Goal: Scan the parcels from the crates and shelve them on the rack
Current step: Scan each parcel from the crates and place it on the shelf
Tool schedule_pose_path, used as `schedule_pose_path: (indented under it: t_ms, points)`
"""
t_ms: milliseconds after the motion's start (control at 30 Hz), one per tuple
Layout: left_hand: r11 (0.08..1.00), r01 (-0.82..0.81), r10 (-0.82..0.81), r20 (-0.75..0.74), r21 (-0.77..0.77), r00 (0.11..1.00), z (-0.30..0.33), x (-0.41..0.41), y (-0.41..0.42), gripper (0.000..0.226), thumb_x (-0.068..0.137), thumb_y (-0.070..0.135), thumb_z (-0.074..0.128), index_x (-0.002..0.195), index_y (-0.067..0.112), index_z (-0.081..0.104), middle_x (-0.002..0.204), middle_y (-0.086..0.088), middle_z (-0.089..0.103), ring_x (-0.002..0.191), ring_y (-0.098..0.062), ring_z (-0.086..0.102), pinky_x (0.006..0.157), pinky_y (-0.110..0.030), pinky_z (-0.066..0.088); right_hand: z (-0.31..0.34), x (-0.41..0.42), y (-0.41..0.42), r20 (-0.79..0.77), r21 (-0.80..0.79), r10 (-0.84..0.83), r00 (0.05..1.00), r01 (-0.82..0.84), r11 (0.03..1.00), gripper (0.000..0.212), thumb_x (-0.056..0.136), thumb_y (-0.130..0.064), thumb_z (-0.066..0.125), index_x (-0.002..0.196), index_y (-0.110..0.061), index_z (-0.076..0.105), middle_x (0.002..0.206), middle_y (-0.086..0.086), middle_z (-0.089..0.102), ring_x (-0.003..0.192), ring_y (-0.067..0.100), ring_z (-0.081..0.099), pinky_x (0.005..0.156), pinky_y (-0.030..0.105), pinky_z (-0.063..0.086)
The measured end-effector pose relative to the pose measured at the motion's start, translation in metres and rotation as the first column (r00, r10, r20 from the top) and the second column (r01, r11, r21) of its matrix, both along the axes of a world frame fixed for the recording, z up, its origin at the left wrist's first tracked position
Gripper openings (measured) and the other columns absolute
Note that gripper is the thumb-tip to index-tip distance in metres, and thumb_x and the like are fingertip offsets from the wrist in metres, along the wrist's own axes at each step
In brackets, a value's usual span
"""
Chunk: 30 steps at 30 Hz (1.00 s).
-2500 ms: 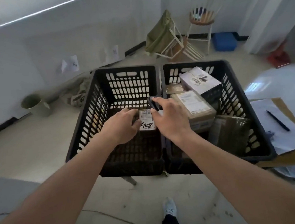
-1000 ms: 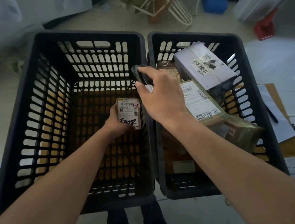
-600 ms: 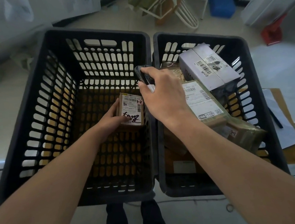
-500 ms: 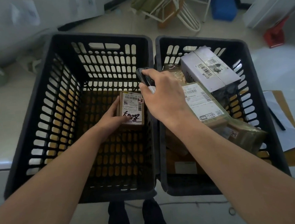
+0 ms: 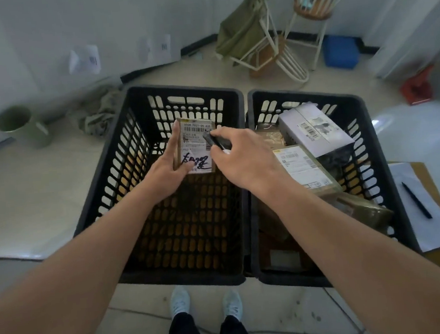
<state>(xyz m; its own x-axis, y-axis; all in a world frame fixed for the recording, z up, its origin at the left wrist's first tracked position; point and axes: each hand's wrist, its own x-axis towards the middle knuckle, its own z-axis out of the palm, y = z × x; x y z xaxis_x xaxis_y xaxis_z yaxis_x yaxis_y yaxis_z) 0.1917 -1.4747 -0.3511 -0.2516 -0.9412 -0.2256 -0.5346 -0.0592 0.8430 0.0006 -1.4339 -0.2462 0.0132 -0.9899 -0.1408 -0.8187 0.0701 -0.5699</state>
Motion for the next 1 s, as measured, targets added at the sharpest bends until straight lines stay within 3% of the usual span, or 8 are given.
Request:
schedule_pose_path:
  t_ms: [233, 367, 467, 600, 700, 767, 1000]
  points:
    - [0.973, 0.080, -0.073, 0.041, -0.216, 0.996, 0.050, 0.027, -0.005, 0.101, 0.105, 0.014, 0.061, 0.156, 0.067, -0.008, 0.170, -0.001, 0.031, 0.146, -0.017, 0.037, 0.126, -0.061, 0.025, 0.025, 0.009, 0.014, -0.079, -0.068, 0.043, 0.996, -0.048, 0.997, 0.042, 0.103, -0.041, 0.061, 0.144, -0.032, 0.066, 0.141, -0.001, 0.069, 0.126, 0.020, 0.063, 0.111, 0.046, 0.051]
    - [0.943, 0.091, -0.049, 0.136, -0.321, 0.989, 0.077, 0.038, -0.006, 0.099, 0.105, 0.018, 0.062, 0.156, 0.067, -0.007, 0.160, -0.015, 0.044, 0.138, -0.033, 0.050, 0.119, -0.064, 0.036, 0.043, 0.016, 0.018, -0.076, -0.064, 0.079, 0.994, -0.084, 0.994, 0.041, 0.103, -0.040, 0.061, 0.144, -0.035, 0.065, 0.138, -0.002, 0.069, 0.123, 0.019, 0.063, 0.104, 0.039, 0.051]
    - [0.931, 0.094, -0.027, 0.189, -0.353, 0.982, 0.093, 0.044, -0.007, 0.098, 0.105, 0.023, 0.062, 0.155, 0.068, -0.009, 0.153, -0.020, 0.045, 0.131, -0.038, 0.053, 0.114, -0.065, 0.040, 0.056, 0.023, 0.022, -0.062, -0.052, 0.101, 0.993, -0.104, 0.993, 0.042, 0.103, -0.040, 0.061, 0.144, -0.037, 0.065, 0.139, -0.003, 0.069, 0.116, 0.018, 0.066, 0.101, 0.038, 0.054]
    - [0.912, 0.115, -0.024, 0.229, -0.393, 0.973, 0.112, 0.052, -0.009, 0.098, 0.105, 0.025, 0.062, 0.154, 0.069, -0.010, 0.149, -0.023, 0.048, 0.124, -0.040, 0.057, 0.111, -0.062, 0.043, 0.073, 0.032, 0.029, -0.021, -0.056, 0.110, 0.994, -0.111, 0.992, 0.042, 0.103, -0.041, 0.061, 0.144, -0.039, 0.065, 0.133, -0.006, 0.071, 0.091, 0.011, 0.064, 0.090, 0.035, 0.057]
    - [0.902, 0.148, -0.055, 0.233, -0.405, 0.971, 0.124, 0.055, -0.010, 0.099, 0.104, 0.023, 0.062, 0.154, 0.069, -0.011, 0.154, -0.024, 0.046, 0.130, -0.043, 0.054, 0.111, -0.069, 0.042, 0.087, 0.039, 0.033, 0.000, -0.092, 0.111, 0.994, -0.110, 0.990, 0.043, 0.103, -0.042, 0.061, 0.145, -0.037, 0.064, 0.140, -0.007, 0.068, 0.107, 0.013, 0.067, 0.097, 0.033, 0.055]
    - [0.894, 0.160, -0.060, 0.242, -0.419, 0.968, 0.129, 0.057, -0.011, 0.099, 0.104, 0.024, 0.062, 0.154, 0.069, -0.010, 0.153, -0.025, 0.046, 0.128, -0.043, 0.055, 0.107, -0.069, 0.046, 0.095, 0.044, 0.034, 0.010, -0.097, 0.112, 0.994, -0.110, 0.989, 0.043, 0.102, -0.043, 0.061, 0.145, -0.038, 0.065, 0.142, -0.007, 0.067, 0.110, 0.016, 0.067, 0.102, 0.039, 0.055]
    - [0.864, 0.177, -0.073, 0.230, -0.471, 0.970, 0.144, 0.067, -0.018, 0.099, 0.103, 0.026, 0.064, 0.155, 0.068, -0.010, 0.150, -0.025, 0.049, 0.120, -0.040, 0.058, 0.103, -0.067, 0.049, 0.111, 0.054, 0.036, 0.005, -0.096, 0.064, 0.998, -0.063, 0.993, 0.042, 0.100, -0.045, 0.065, 0.142, -0.040, 0.067, 0.133, -0.002, 0.070, 0.095, 0.017, 0.070, 0.092, 0.039, 0.060]
